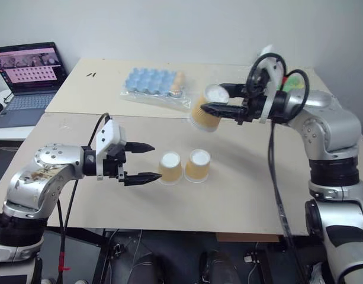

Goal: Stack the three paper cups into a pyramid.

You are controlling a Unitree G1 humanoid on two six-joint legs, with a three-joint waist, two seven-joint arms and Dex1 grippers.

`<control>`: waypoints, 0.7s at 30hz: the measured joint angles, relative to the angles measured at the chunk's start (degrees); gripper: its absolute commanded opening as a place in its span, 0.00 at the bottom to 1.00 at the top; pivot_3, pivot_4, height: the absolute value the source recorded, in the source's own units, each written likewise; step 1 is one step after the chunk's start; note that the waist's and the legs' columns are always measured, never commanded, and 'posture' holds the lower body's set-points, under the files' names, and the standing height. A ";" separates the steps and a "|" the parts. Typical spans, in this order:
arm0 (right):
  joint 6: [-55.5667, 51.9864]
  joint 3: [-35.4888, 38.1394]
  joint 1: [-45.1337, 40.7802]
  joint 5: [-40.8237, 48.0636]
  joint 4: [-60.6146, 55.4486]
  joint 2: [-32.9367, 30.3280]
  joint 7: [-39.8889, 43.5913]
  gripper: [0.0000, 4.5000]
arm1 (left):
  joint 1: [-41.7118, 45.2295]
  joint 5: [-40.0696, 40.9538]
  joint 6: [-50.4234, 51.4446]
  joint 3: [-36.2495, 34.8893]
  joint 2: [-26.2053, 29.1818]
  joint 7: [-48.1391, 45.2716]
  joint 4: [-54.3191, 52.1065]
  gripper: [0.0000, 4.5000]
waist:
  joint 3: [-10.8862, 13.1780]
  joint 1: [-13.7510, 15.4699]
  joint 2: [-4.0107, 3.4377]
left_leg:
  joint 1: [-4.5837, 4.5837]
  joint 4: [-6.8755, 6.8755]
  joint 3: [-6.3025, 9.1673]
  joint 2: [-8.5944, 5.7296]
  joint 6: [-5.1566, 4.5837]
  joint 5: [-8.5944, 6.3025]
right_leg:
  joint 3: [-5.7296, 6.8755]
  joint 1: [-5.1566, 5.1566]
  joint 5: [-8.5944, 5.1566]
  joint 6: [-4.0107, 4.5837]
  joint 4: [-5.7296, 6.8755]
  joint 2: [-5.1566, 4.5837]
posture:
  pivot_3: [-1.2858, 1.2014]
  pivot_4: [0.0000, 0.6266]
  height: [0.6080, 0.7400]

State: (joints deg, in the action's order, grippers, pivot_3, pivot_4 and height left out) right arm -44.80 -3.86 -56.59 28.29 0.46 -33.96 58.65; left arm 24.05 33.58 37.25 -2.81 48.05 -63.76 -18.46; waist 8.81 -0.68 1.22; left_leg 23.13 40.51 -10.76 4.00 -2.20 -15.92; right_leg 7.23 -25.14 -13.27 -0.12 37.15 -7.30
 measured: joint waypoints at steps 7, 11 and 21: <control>-1.15 -8.69 -1.36 -0.21 -1.02 1.07 7.01 0.61 | -0.11 0.02 0.00 -0.04 0.01 0.25 -0.01 1.00 | 0.00 0.03 0.00 | 0.07 0.00 -0.02 -0.02 0.00 0.00 | 0.04 -0.05 0.00 0.00 0.00 -0.01 | 0.52 0.24 0.97; 1.07 -10.05 -1.29 -2.34 1.17 1.10 8.62 0.61 | -0.11 0.05 0.01 -0.06 0.01 0.32 -0.15 1.00 | 0.00 -0.03 0.00 | 0.06 0.00 -0.04 -0.02 0.00 0.00 | 0.03 -0.07 0.00 0.00 0.01 -0.01 | 0.52 0.24 0.97; 5.44 -11.31 -1.00 -5.77 5.40 1.24 11.05 0.61 | -0.36 0.13 0.13 -0.41 0.02 0.61 -0.88 1.00 | 0.00 -0.05 0.00 | 0.05 0.00 -0.07 -0.01 0.00 0.00 | 0.02 -0.07 0.00 0.00 0.01 -0.01 | 0.52 0.24 0.97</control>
State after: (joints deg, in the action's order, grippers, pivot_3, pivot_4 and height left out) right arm -39.36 -15.17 -57.59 22.52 5.86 -32.72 69.70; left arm 23.68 33.71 37.38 -3.22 48.07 -63.14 -19.34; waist 8.82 -0.73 1.22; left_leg 23.18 40.52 -10.82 3.99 -2.20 -15.92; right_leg 7.25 -25.21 -13.27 -0.12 37.16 -7.31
